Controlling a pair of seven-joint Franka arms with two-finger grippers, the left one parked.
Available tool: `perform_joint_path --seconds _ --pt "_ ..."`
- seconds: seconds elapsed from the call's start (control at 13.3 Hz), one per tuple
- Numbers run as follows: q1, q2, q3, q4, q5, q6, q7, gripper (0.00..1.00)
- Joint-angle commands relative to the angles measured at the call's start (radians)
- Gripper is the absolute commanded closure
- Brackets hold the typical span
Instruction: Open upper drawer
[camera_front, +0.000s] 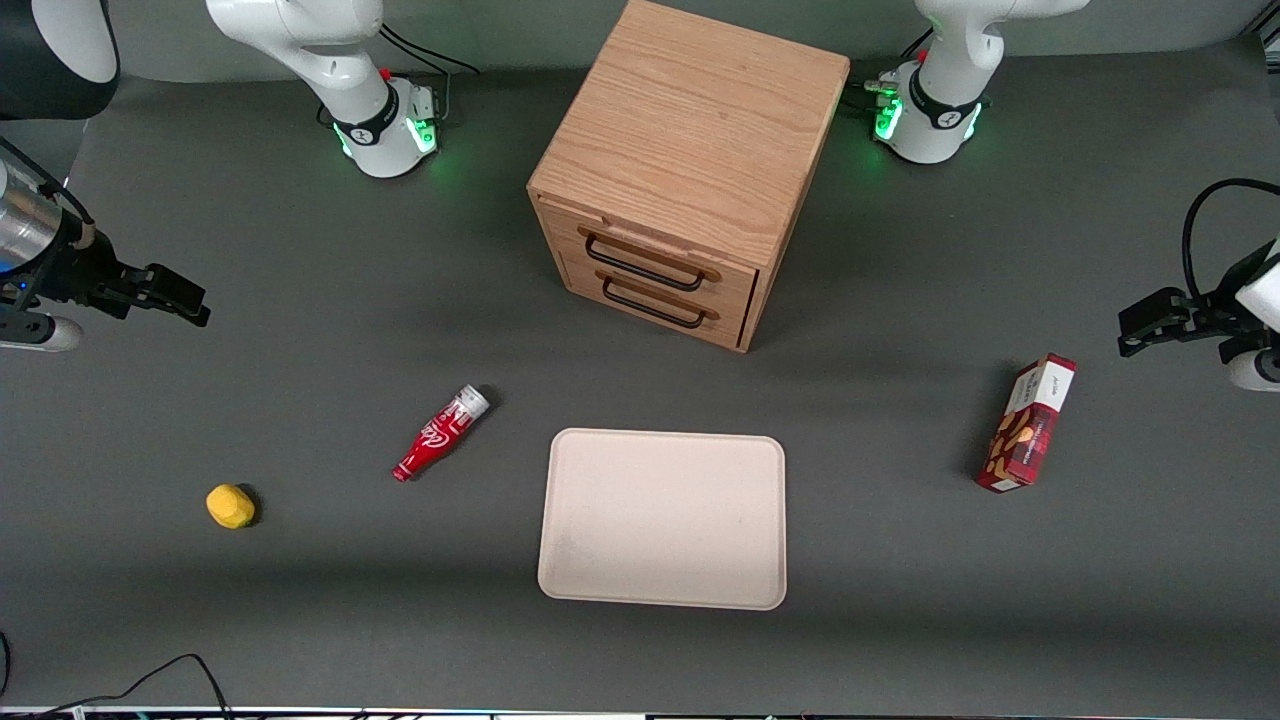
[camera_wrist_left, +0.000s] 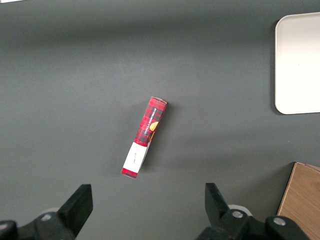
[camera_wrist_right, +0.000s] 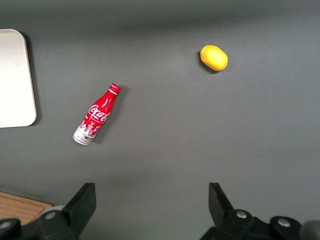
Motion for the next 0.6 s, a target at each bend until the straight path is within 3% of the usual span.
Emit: perform_joint_path --seconds 0.0,0.38,0.53 --pt "-0.004 -0.006 0.002 -0.003 -0.003 -0.002 0.025 0.0" --pt "0.034 0.039 0.027 0.076 0.0 -0.046 0.002 0.0" --pt "0.05 0.076 0.1 0.153 0.042 -0.11 -0.086 0.0"
